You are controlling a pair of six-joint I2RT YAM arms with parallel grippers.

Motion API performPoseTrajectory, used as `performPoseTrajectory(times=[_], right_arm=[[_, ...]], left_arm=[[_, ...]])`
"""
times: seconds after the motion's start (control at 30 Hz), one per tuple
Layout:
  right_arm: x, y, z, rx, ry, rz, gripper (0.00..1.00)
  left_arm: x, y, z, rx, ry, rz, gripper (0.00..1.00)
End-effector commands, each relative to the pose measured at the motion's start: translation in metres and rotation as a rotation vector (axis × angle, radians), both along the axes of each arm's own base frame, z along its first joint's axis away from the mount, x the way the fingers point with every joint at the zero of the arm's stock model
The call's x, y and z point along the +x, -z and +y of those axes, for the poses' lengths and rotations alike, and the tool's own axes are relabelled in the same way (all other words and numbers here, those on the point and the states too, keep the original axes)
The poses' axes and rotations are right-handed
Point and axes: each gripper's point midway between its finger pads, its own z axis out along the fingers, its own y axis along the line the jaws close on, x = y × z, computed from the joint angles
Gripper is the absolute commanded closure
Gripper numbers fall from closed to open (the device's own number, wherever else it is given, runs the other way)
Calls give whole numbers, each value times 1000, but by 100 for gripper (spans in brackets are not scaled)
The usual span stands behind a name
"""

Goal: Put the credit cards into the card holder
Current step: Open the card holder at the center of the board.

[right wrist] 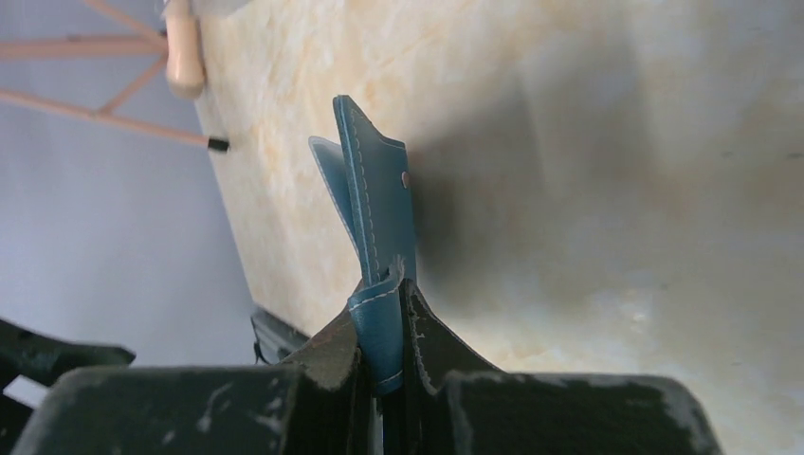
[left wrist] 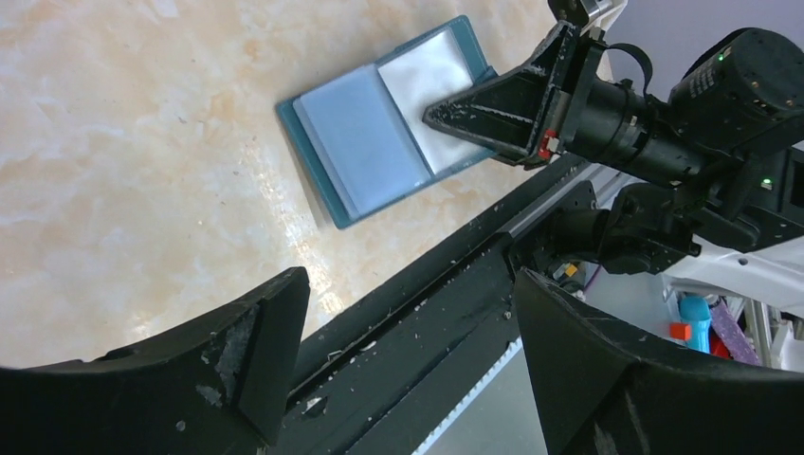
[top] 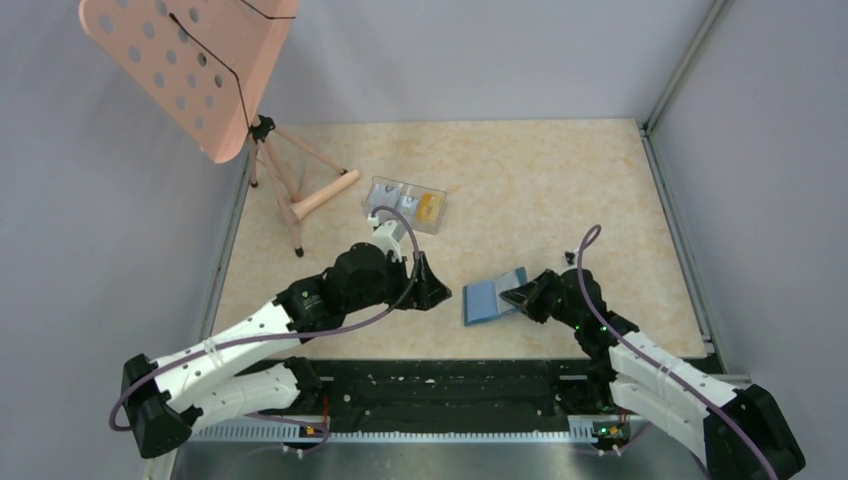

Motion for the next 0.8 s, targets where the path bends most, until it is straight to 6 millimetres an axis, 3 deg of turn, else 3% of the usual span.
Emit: performPoseTrajectory(times=[0.0, 0.1, 0.27, 0.4, 0.6, 0.77], right_arm=[[27, -8, -19, 49, 200, -89, 100], [19, 7, -20, 29, 185, -53, 98], [-3, 34, -25, -59, 123, 42, 56], [-22, 44, -36, -145, 87, 98, 35], [-38, 27, -68, -285, 135, 99, 21], [-39, -9, -96, -403, 189, 28, 20]], left_arm=[[-2, -1, -13, -50, 37, 18, 16], [-3, 1, -16, -47, 50, 30, 16], [-2, 3, -18, -52, 52, 26, 16], [1, 6, -15, -40, 25, 38, 15], [3, 28, -6, 12, -60, 121, 12], [4, 40, -8, 63, -76, 178, 7]])
